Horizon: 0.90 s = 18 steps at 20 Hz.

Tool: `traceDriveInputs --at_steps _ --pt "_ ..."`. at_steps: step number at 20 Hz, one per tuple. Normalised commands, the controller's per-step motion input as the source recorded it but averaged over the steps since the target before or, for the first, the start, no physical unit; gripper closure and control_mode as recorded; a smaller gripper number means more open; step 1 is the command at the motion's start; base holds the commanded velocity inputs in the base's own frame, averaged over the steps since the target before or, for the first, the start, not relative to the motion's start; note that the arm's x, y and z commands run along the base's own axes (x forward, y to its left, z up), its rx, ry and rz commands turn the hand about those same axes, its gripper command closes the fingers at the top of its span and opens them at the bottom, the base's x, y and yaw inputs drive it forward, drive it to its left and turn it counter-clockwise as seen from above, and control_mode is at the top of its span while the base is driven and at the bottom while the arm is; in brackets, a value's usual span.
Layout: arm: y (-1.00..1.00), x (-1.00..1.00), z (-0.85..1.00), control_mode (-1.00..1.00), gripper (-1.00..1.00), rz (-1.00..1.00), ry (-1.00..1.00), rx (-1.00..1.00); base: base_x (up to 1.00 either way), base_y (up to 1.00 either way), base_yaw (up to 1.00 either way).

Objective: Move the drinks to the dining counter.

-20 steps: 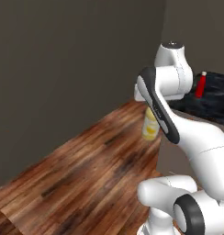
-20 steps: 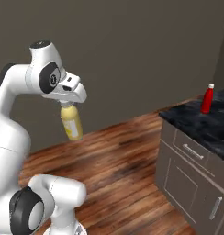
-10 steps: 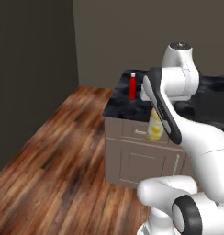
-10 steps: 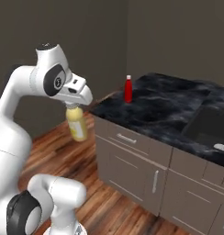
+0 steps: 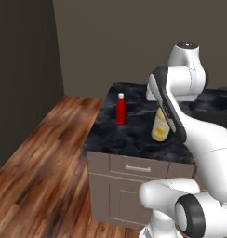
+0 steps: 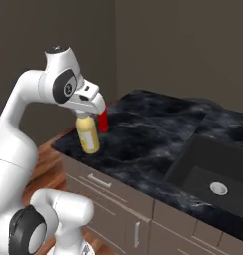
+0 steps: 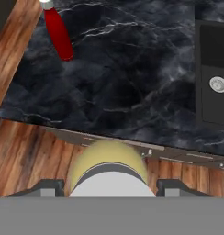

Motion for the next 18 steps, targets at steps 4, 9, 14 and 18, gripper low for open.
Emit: traceDriveInputs --at_steps 4,9,14,18 --pt "0.00 0.00 0.00 1.00 1.00 0.00 0.00 0.00 1.00 -0.03 -0.16" --pt "0.00 0.00 0.00 1.00 1.00 0.00 0.00 0.00 1.00 0.00 -0.32" --pt "0.00 0.00 0.00 1.00 1.00 0.00 0.00 0.00 1.00 0.00 -0.43" --pt "0.00 0.00 0.00 1.00 1.00 0.00 0.00 0.00 0.99 0.00 -0.34"
